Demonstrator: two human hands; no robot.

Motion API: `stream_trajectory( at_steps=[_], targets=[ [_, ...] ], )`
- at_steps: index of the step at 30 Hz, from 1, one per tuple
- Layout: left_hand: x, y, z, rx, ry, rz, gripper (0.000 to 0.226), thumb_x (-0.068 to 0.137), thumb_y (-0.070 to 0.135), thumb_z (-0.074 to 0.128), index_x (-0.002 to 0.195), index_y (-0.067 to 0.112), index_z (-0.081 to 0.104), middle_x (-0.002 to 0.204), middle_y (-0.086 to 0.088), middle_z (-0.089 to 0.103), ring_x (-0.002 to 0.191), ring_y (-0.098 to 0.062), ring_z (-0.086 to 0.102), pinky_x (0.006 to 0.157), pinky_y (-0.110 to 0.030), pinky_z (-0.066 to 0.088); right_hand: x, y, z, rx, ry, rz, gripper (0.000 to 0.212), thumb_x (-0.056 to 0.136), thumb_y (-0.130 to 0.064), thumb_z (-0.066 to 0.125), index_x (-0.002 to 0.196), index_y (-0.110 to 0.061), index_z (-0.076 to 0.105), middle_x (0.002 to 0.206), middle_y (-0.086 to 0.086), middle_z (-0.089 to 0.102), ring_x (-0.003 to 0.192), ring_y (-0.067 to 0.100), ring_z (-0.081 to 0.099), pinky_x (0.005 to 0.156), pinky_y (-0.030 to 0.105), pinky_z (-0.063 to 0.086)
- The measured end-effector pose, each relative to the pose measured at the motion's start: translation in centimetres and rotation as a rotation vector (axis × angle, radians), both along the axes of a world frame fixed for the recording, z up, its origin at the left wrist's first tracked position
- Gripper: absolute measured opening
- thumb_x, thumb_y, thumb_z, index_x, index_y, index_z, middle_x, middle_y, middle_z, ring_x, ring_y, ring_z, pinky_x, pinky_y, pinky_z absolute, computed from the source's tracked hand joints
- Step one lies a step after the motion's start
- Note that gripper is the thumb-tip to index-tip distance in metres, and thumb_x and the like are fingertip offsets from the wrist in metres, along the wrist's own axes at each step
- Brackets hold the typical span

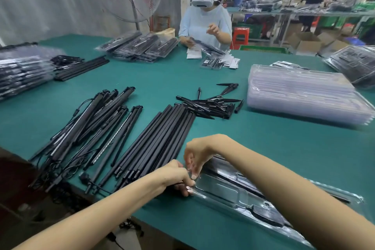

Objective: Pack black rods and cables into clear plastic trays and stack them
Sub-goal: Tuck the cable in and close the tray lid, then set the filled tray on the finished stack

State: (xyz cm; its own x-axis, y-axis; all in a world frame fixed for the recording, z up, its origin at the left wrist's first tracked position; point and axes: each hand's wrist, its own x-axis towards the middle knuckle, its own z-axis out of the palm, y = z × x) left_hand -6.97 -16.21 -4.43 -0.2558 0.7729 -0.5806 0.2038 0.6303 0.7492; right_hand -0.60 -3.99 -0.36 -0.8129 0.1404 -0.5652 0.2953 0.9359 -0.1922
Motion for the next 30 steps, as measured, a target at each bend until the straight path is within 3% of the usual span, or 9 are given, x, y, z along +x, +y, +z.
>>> stream_trajectory(
  at_steps=[4,9,17,22,25,27,30],
  targets=[
    [-0.2,-0.1,0.4,-0.006,-0.014,-0.03,0.031,0.083,0.001,0.065,0.092,0.012,0.038,0.063,-0.005,0.062,0.047,-0.01,0.06,0.054,-0.02,0.037,0.1,0.4,0.4,-0.046,-0.016,0.01,0.034,0.077,-0.032,0.078,0.106,-0.016,0.069,0.101,0.0,0.069,0.09,0.016,0.061,0.078,0.025,0.046],
    [-0.4,-0.2,0.7,-0.006,-0.022,-0.078,0.026,0.084,0.001,0.064,0.088,0.013,0.04,0.048,-0.002,0.059,0.043,-0.007,0.056,0.051,-0.017,0.033,-0.6,0.5,0.0,-0.036,-0.04,0.03,0.024,0.071,-0.038,0.082,0.084,-0.028,0.064,0.083,-0.01,0.061,0.083,0.012,0.057,0.071,0.023,0.042],
    [-0.5,-0.1,1.1,-0.015,-0.074,-0.094,0.021,0.084,-0.003,0.059,0.084,0.011,0.043,0.046,0.0,0.061,0.042,-0.007,0.058,0.042,-0.012,0.033,-0.5,0.9,-0.3,-0.044,-0.021,0.028,0.026,0.071,-0.041,0.081,0.088,-0.028,0.066,0.088,-0.008,0.062,0.081,0.012,0.056,0.072,0.024,0.041],
    [-0.6,-0.1,0.0,-0.005,-0.052,-0.025,0.032,0.081,-0.003,0.062,0.092,0.014,0.037,0.064,-0.006,0.063,0.047,-0.012,0.061,0.049,-0.019,0.035,-0.6,0.7,-0.5,-0.021,-0.004,0.044,0.032,0.071,-0.04,0.082,0.094,-0.022,0.069,0.09,-0.007,0.063,0.084,0.015,0.057,0.071,0.024,0.04],
    [-0.5,0.0,-0.4,0.014,-0.035,-0.031,0.034,0.079,-0.004,0.061,0.09,0.015,0.034,0.063,-0.005,0.065,0.046,-0.014,0.061,0.052,-0.021,0.037,-0.8,0.5,-0.9,0.012,0.0,0.055,0.028,0.07,-0.038,0.082,0.085,-0.025,0.063,0.088,-0.003,0.064,0.085,0.019,0.059,0.063,0.024,0.043],
    [-0.5,0.0,-0.6,0.012,-0.039,-0.041,0.033,0.079,-0.005,0.059,0.088,0.015,0.034,0.061,-0.004,0.067,0.045,-0.014,0.061,0.051,-0.019,0.039,-0.9,0.3,-0.9,0.057,-0.01,0.083,0.027,0.071,-0.04,0.081,0.084,-0.026,0.061,0.083,-0.006,0.061,0.085,0.018,0.056,0.054,0.021,0.034],
    [-0.5,0.1,-0.8,0.023,-0.032,-0.046,0.031,0.078,-0.006,0.058,0.088,0.014,0.037,0.061,-0.004,0.066,0.045,-0.015,0.061,0.048,-0.017,0.041,-1.5,0.3,-1.2,0.075,-0.051,0.072,0.028,0.07,-0.04,0.081,0.085,-0.027,0.061,0.076,-0.009,0.057,0.085,0.017,0.054,0.055,0.022,0.033]
  ],
)
